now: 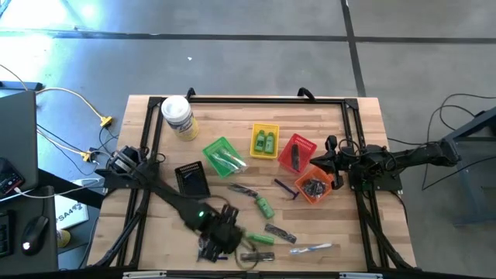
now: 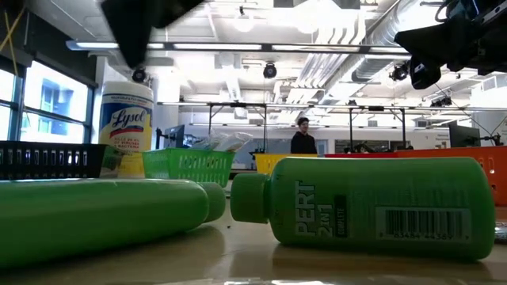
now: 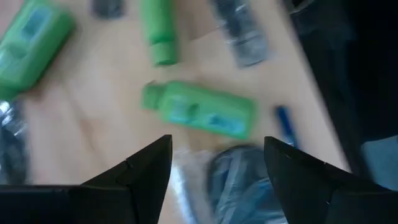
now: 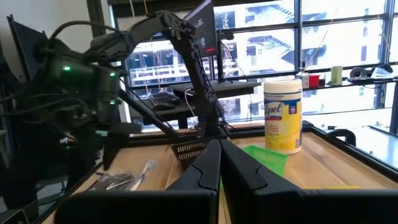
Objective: Pick & Place Travel size toiletries
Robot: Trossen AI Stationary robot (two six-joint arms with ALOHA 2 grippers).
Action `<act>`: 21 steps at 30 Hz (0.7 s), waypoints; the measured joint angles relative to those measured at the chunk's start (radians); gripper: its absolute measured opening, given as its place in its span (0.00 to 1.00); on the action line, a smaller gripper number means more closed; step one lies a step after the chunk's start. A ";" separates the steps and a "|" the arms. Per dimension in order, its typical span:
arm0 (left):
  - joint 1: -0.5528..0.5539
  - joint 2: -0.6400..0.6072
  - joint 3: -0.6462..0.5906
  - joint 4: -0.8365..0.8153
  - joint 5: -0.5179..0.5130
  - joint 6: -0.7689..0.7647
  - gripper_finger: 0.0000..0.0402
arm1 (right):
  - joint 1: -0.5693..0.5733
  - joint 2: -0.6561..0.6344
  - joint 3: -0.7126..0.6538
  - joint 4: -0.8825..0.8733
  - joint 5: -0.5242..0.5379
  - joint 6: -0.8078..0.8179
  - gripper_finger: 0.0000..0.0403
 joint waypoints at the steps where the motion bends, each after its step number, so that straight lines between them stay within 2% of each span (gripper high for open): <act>1: -0.019 0.000 0.000 0.016 -0.004 -0.007 0.61 | 0.000 0.000 0.000 0.000 0.000 0.003 0.01; 9: -0.144 0.012 0.000 0.154 -0.061 -0.161 0.61 | 0.000 0.000 0.000 0.006 0.000 0.030 0.01; 21: -0.303 0.108 0.000 0.251 -0.132 -0.423 0.61 | 0.000 0.000 0.000 0.015 0.045 0.063 0.01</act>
